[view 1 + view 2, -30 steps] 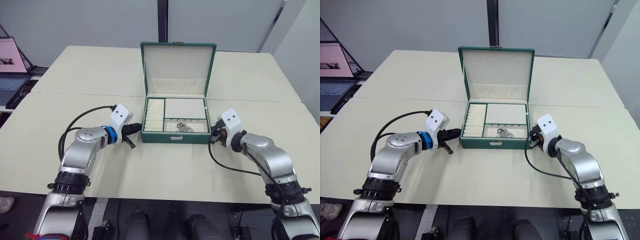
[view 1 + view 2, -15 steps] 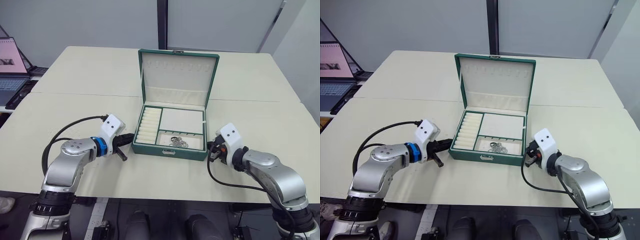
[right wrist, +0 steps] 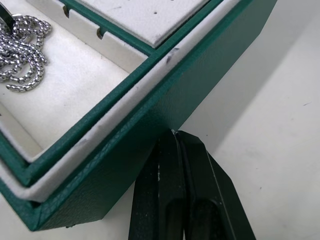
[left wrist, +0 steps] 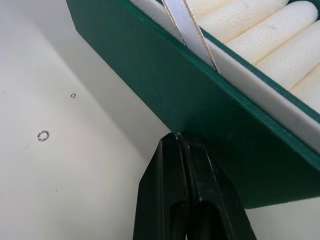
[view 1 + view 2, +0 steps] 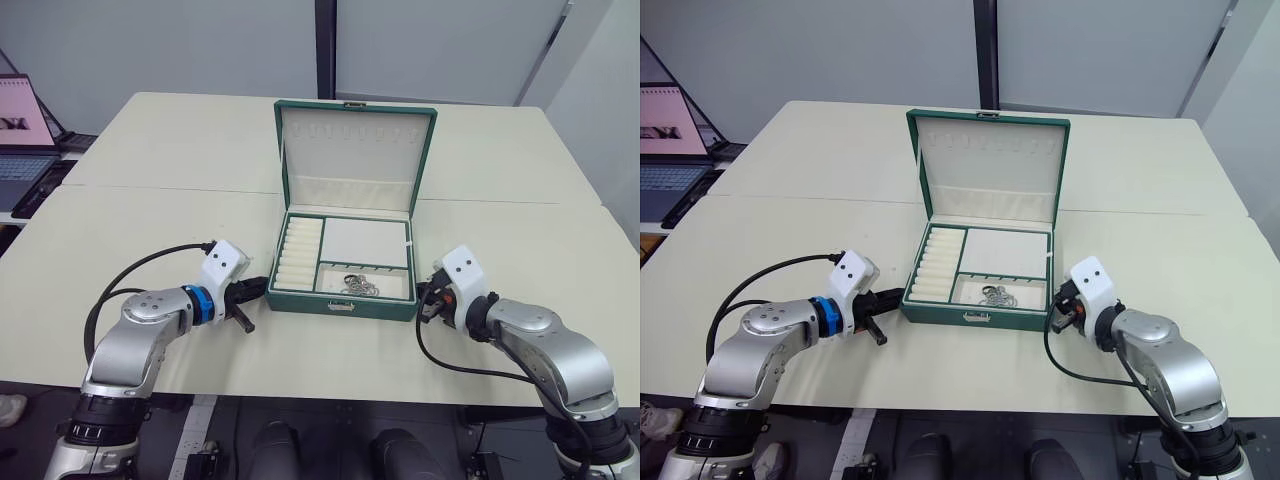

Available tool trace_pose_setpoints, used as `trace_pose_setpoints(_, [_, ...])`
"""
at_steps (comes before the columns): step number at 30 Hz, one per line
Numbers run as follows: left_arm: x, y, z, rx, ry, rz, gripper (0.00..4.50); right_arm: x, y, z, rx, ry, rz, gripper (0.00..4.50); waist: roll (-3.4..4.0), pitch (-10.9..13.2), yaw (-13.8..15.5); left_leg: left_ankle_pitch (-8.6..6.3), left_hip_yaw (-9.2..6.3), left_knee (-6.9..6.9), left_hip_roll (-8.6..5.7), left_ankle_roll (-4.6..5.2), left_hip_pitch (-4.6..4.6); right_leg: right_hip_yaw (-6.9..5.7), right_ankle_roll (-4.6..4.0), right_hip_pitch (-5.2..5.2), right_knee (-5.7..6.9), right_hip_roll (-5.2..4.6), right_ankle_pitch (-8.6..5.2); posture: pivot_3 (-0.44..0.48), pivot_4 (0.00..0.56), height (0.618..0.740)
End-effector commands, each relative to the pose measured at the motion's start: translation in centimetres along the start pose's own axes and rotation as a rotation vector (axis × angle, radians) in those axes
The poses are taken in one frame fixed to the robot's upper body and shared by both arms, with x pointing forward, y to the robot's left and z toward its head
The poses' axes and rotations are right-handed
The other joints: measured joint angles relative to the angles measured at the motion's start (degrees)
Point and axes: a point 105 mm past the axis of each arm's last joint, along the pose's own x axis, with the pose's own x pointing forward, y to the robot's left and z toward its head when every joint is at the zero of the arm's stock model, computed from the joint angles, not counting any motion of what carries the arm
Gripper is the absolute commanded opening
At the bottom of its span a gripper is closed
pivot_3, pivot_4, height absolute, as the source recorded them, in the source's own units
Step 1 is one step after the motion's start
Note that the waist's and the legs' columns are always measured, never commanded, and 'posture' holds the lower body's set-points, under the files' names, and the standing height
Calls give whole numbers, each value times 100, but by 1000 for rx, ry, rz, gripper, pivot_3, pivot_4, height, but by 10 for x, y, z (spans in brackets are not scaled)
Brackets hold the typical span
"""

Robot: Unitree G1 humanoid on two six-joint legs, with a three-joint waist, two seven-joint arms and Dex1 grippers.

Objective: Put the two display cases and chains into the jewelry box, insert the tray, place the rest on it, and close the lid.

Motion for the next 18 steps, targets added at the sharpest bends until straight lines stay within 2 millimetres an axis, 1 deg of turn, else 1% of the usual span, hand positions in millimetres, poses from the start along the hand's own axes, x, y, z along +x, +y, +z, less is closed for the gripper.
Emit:
trace_pose_setpoints(1, [1,-15,9,33,-40,-95,16,-5,5,19,-45,-78,35,0,0,0,0,0,0,0,0,0,0,0,0,0,0,0,0,0,150,737])
trace_pose_setpoints(3, [-13,-1,21,23,-71,-77,16,-14,-14,24,-62,-76,-17,0,0,0,3,0,0,0,-1,0,0,0,0,0,0,0,0,0,150,737])
trace_pose_setpoints(5, [-28,7,34,21,-102,-88,16,-23,-31,31,-85,-76,-56,0,1,1,1,0,1,0,-1,1,-2,0,0,-2,-1,-1,0,0,150,737])
trace_pose_setpoints(8, [-52,11,52,15,-129,-149,16,-33,-57,45,-122,-79,-93,0,1,2,0,-9,-2,0,1,16,0,-4,0,-2,0,1,0,0,150,737])
trace_pose_setpoints(11, [-76,8,76,6,-160,-213,16,-38,-86,68,-159,-106,-123,0,1,3,-13,-11,1,-1,-1,20,1,-1,0,-2,-4,0,0,0,150,737])
trace_pose_setpoints(14, [-93,3,84,-10,-174,-279,16,-35,-113,91,-176,-141,-141,0,4,4,-30,-12,4,-1,-1,20,2,2,0,-2,-6,-2,0,0,150,737])
trace_pose_setpoints(16, [-98,4,86,-28,-175,-295,16,-30,-127,100,-185,-151,-153,0,7,6,-31,-12,4,-3,0,21,4,1,0,-4,-6,-2,0,0,150,737])
trace_pose_setpoints(18, [-106,2,93,-61,-187,-332,16,-23,-142,115,-184,-183,-153,0,8,8,-31,-12,4,-1,2,21,4,0,0,-5,-6,0,0,0,150,737])
